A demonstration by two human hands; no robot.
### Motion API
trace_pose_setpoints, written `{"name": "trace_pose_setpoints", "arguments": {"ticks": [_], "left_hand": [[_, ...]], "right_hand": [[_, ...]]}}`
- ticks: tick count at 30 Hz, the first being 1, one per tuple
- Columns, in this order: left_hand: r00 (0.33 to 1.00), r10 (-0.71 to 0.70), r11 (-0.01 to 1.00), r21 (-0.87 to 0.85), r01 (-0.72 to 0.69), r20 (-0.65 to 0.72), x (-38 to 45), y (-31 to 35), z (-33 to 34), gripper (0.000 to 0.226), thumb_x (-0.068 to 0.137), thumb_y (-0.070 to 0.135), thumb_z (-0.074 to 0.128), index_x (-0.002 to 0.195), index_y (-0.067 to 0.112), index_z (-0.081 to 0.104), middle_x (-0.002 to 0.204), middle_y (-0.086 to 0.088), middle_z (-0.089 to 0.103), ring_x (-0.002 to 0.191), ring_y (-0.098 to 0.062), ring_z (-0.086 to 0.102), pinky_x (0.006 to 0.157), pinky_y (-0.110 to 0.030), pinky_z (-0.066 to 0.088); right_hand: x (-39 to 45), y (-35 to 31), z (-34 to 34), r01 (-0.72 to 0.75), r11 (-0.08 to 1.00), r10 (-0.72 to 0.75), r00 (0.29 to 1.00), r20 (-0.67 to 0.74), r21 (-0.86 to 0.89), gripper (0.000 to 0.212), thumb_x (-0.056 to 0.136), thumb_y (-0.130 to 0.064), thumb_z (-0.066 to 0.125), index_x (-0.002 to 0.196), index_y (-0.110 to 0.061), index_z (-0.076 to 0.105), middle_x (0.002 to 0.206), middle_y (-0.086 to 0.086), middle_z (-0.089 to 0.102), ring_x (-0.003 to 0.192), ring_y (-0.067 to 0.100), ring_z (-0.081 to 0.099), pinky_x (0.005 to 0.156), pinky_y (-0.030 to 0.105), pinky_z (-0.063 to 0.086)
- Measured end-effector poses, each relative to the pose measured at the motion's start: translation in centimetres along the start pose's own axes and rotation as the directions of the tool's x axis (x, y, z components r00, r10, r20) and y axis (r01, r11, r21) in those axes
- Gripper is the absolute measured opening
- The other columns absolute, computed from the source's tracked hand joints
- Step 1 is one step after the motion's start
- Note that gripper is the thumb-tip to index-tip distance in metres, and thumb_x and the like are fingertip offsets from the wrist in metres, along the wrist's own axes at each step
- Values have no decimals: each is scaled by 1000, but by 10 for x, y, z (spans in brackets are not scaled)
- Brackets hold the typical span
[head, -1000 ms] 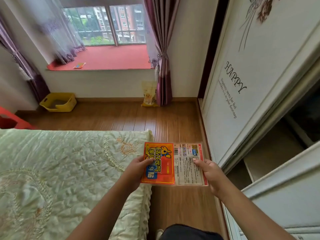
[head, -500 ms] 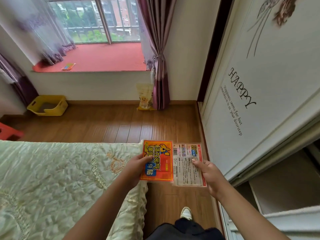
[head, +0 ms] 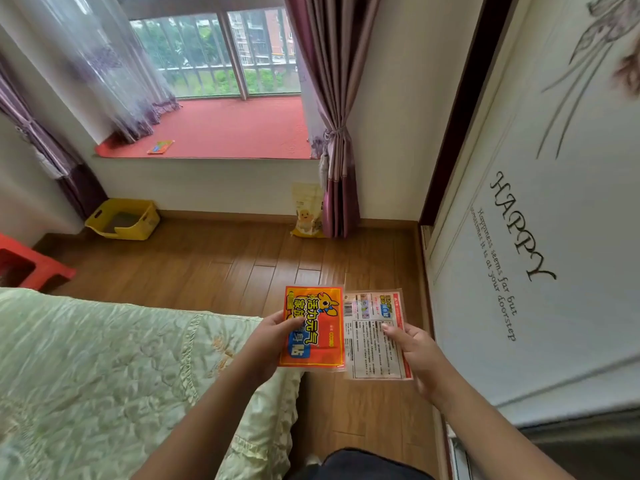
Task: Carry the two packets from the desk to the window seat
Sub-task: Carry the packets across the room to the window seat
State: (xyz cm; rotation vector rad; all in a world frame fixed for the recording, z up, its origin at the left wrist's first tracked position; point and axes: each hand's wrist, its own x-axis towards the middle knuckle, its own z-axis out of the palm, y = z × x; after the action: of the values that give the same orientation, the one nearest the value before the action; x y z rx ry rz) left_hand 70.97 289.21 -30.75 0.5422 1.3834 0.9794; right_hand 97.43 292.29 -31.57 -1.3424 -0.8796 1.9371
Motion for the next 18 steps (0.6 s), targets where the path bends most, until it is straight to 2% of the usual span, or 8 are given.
{"name": "trace_pose_setpoints", "arguments": {"ticks": [5,11,18], "left_hand": [[1000,-3,1000,-26,3,-22,40,19,-14,20,92,13,63,111,8,65,96,-15,79,84,-32,77,61,-38,62],[1000,3,999,-42,-4,-20,102,55,-44,21,92,14,63,112,7,64,95,-15,79,85,-32,77,63,-37,62],[1000,11,999,-44,-12,-13,162,113,-84,23,92,16,64,112,6,63,98,-16,79,89,-34,76,72,-43,63]], "right_hand": [[44,-24,12,-18,999,19,1000,14,-42,22,98,-21,57,112,-8,66,98,12,80,87,29,78,58,31,62],[113,-59,40,-15,993,16,1000,11,-116,23,97,-23,58,113,-8,66,97,10,80,87,28,78,59,33,62],[182,-111,84,24,990,-19,999,41,-136,21,97,-23,58,112,-10,65,98,12,80,89,29,77,62,35,64]]}}
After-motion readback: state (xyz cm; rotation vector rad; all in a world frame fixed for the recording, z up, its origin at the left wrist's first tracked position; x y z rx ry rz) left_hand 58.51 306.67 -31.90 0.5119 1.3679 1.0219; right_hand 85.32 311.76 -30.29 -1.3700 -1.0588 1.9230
